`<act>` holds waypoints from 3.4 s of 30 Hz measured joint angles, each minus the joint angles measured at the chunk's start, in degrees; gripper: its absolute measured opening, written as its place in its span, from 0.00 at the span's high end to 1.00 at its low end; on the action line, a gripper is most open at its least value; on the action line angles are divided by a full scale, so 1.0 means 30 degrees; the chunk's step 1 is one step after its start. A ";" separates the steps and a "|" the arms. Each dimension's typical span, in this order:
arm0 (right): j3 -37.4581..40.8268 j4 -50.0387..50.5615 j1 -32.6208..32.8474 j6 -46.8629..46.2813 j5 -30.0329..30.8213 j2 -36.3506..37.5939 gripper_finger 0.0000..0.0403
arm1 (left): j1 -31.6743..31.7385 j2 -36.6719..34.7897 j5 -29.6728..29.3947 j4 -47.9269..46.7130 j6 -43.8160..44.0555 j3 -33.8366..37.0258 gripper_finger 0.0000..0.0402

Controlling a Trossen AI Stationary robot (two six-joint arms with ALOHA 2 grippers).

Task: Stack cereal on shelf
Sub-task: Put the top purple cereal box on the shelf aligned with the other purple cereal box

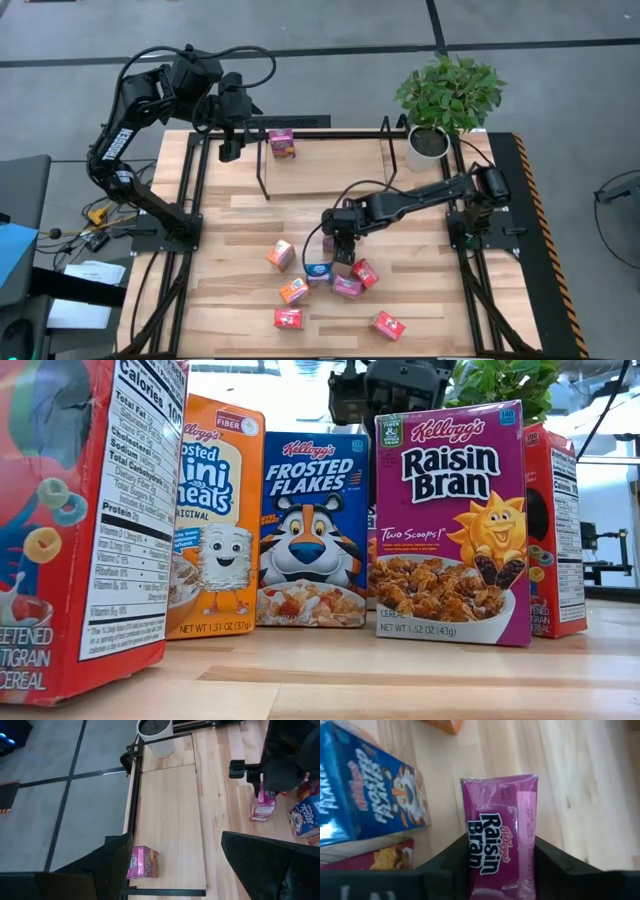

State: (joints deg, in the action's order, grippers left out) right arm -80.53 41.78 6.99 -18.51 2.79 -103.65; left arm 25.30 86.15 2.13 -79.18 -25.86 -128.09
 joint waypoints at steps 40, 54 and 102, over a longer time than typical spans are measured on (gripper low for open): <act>-1.3119 -0.0608 -0.8435 1.4470 -0.1934 -0.6425 0.58 | 0.1902 0.0000 -0.1872 -0.1836 0.0545 0.0007 0.26; -1.7668 0.3583 -0.8468 1.5194 -0.1826 -0.9629 0.58 | 0.1887 0.0000 -0.1858 -0.1987 0.0902 0.0007 0.26; -1.7625 0.2921 -0.8585 1.5332 -0.0325 -1.0542 0.34 | 0.1886 0.0000 -0.1843 -0.2004 0.0997 0.0007 0.26</act>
State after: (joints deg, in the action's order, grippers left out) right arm -133.40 50.54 -18.76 27.49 1.81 -135.28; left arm 30.96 86.15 -3.40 -85.19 -22.87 -128.07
